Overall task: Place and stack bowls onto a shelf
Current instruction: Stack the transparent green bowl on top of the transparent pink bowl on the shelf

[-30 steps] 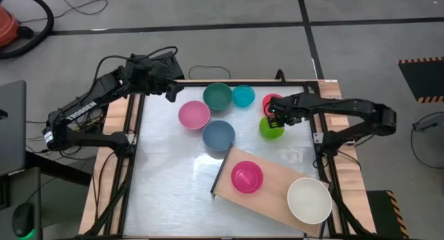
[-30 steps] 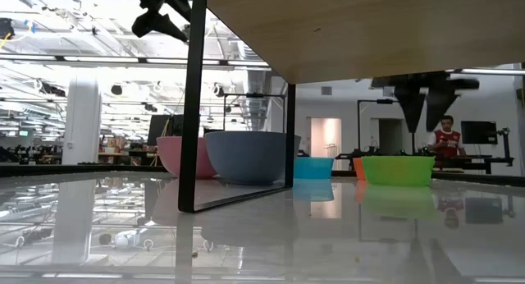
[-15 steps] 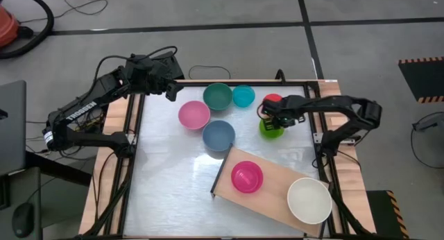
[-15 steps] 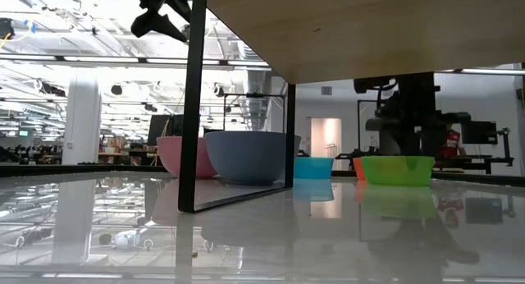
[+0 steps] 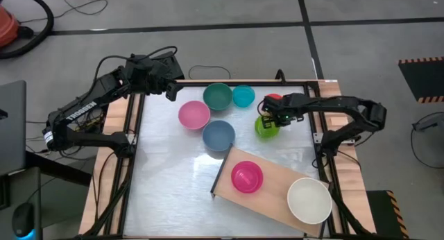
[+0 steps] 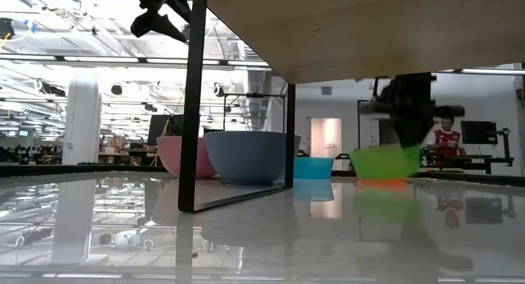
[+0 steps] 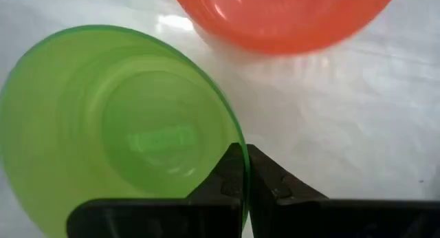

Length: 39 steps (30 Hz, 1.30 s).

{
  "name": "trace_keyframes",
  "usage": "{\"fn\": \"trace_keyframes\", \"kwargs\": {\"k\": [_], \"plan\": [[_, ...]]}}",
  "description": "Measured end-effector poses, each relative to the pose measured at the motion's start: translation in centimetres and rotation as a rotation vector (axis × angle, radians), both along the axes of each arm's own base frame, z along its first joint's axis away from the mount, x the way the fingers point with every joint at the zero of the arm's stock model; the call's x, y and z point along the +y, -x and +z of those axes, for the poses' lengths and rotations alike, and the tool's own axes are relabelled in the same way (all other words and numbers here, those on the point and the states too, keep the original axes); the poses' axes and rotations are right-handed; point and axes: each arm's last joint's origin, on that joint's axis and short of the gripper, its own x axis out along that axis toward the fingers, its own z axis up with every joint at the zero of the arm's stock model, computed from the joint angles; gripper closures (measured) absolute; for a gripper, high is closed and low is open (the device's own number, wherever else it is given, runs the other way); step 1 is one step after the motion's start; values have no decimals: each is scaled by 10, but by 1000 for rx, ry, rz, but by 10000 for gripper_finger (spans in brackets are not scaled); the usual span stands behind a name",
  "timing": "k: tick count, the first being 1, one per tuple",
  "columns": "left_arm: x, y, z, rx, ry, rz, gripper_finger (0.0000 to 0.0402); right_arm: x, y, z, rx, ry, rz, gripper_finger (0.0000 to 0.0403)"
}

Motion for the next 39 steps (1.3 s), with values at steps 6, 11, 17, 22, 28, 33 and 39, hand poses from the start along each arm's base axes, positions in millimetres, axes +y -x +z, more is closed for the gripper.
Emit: {"fn": "trace_keyframes", "kwargs": {"k": [6, 11, 17, 22, 28, 33, 39], "plan": [[0, 0, 0, 0, 1, 1, 182, 1, 3, 57, -180, 82, 6, 380], [0, 0, 0, 0, 1, 1, 182, 9, 3, 115, -354, 168, 76, 380], [0, 0, 0, -1, 1, 1, 182, 41, -4, 190, -578, 191, 292, 380], [0, 0, 0, -1, 2, 1, 182, 82, -11, 236, -679, 152, 475, 380], [0, 0, 0, -1, 2, 1, 182, 127, -23, 255, -720, 91, 603, 380], [0, 0, 0, -6, 10, -14, 182, 156, -36, 253, -714, 20, 623, 380], [-1, -1, 0, -9, 19, -48, 182, 178, -40, 246, -655, -48, 606, 380]]}}
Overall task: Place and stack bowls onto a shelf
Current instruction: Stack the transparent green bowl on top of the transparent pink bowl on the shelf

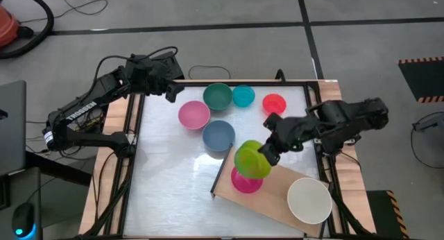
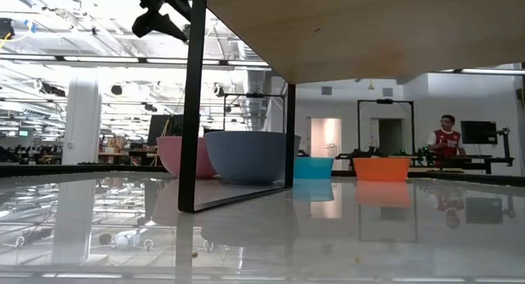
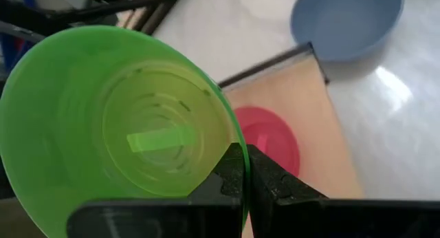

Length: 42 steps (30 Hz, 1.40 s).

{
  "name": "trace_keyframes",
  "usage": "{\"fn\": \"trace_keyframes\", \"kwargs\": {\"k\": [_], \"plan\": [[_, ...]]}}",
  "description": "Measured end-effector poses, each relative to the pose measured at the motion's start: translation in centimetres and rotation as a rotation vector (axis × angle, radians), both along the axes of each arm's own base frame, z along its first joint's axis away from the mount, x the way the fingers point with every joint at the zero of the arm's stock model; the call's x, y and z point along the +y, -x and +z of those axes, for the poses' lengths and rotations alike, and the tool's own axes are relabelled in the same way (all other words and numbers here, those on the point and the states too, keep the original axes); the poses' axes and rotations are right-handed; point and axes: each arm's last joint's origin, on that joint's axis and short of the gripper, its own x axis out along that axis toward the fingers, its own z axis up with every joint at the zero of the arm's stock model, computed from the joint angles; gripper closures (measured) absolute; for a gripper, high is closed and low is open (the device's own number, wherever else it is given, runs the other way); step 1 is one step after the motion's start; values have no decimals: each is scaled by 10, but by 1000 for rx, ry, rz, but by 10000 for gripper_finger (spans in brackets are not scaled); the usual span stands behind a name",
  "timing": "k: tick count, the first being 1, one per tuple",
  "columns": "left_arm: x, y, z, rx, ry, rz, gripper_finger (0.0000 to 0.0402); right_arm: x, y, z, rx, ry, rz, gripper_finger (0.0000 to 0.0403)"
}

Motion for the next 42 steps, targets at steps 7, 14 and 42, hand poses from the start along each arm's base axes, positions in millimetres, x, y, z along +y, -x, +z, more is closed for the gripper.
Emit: {"fn": "trace_keyframes", "kwargs": {"k": [7, 14, 42], "plan": [[-1, 2, -3, 38, 7, -17, 182, 15, 4, 1, 16, -67, -40, 380], [-2, 2, -5, 57, 19, -18, 182, 18, 8, 0, 29, -77, -58, 380], [-1, 3, -5, 75, 2, 1, 182, 17, -30, -52, 342, 168, 101, 380]]}}
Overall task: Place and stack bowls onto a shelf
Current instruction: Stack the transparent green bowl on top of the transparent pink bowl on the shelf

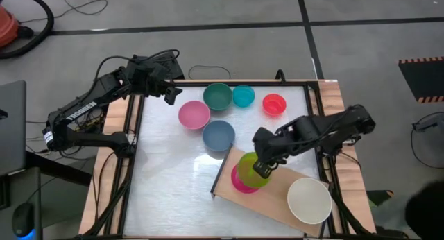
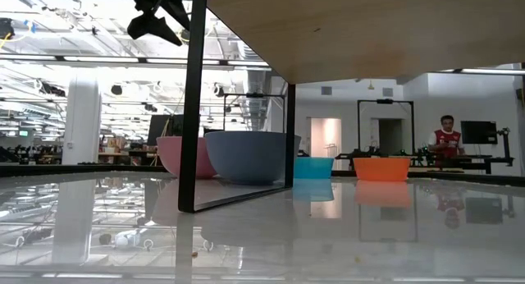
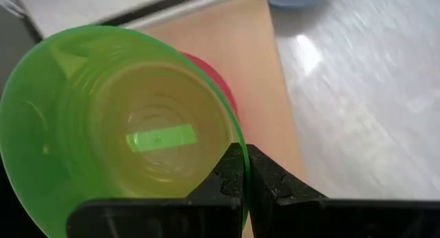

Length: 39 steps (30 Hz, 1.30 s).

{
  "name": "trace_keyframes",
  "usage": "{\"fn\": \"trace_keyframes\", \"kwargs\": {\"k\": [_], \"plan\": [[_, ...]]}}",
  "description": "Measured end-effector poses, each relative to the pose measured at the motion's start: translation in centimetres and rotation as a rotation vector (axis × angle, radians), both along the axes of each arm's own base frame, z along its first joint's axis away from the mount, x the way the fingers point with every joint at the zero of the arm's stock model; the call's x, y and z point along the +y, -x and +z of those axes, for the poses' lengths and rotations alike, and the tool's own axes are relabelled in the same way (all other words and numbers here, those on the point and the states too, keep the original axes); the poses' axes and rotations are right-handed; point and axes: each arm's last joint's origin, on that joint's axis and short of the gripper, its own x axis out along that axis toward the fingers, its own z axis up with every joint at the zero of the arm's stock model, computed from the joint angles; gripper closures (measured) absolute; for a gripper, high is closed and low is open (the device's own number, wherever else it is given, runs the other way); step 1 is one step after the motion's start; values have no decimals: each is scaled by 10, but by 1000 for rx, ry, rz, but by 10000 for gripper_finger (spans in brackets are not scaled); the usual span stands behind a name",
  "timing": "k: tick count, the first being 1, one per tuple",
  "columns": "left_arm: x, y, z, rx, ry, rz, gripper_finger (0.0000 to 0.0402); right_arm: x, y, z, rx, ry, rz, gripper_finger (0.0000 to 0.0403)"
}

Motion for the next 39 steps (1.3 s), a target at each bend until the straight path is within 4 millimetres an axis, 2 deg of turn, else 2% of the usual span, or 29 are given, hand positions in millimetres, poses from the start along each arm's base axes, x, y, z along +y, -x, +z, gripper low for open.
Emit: {"fn": "trace_keyframes", "kwargs": {"k": [20, 31, 39], "plan": [[0, 0, 0, 5, -8, -6, 182, 9, -21, -25, 90, 14, 28, 380], [0, 0, 0, 5, -8, -6, 182, 2, -21, -26, 118, 21, 6, 380], [0, 0, 0, 5, -7, -5, 182, 5, -25, -31, 136, -1, 23, 380]]}}
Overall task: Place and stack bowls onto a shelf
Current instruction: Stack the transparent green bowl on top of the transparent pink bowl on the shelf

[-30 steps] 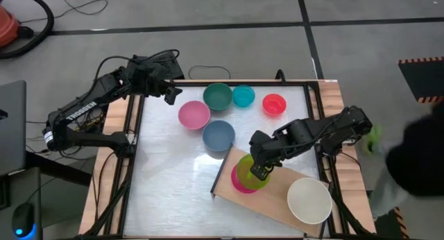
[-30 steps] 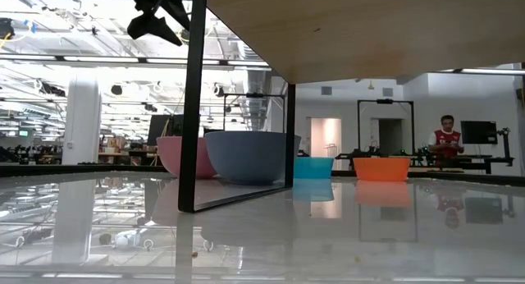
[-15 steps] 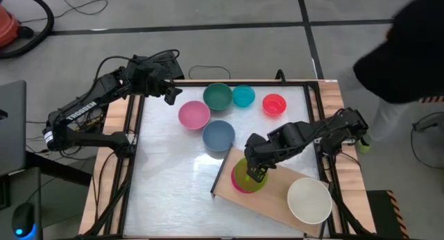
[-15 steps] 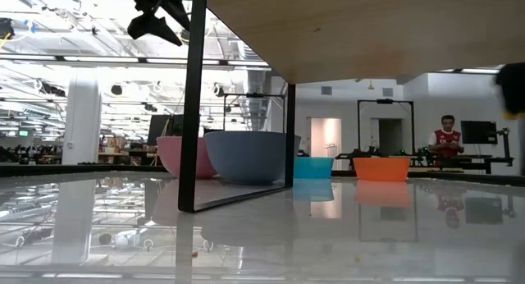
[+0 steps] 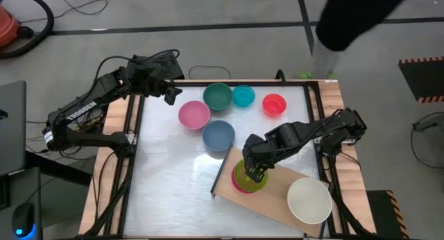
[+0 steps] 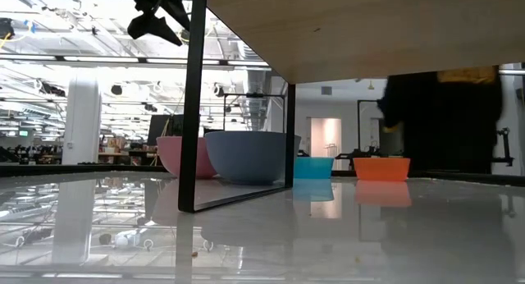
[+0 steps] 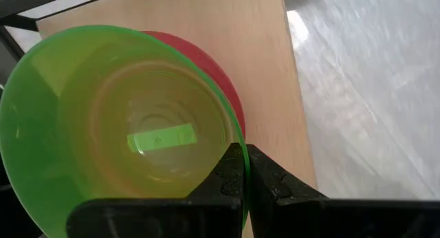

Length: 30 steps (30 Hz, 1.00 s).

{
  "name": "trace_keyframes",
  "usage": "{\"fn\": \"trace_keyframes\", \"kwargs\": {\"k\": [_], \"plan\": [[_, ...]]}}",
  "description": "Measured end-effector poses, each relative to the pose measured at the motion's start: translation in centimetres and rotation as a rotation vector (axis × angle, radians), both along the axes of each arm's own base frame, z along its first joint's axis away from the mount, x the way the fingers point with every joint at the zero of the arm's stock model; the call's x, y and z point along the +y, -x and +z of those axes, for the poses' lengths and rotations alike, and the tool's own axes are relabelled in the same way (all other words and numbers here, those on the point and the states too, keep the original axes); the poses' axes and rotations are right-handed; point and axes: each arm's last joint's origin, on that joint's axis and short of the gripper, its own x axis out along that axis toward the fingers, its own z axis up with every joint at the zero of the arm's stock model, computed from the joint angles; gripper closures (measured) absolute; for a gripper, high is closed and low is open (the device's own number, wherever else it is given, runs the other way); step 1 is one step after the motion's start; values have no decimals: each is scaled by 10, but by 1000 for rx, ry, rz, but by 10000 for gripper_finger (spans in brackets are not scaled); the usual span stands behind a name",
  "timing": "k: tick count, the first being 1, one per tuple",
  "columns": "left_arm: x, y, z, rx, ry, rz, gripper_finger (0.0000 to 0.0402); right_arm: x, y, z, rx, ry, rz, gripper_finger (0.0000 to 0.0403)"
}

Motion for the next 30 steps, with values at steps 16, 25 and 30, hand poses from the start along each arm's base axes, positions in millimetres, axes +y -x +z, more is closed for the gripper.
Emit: {"fn": "trace_keyframes", "kwargs": {"k": [16, 25, 30], "plan": [[0, 0, 0, 3, -4, -3, 182, 2, -3, 1, -38, -8, 19, 372], [0, 0, 0, 2, -4, -3, 182, 2, -3, 1, -41, -7, 23, 355], [0, 0, 0, 2, -4, -3, 182, 2, -3, 1, -40, -6, 29, 339]]}}
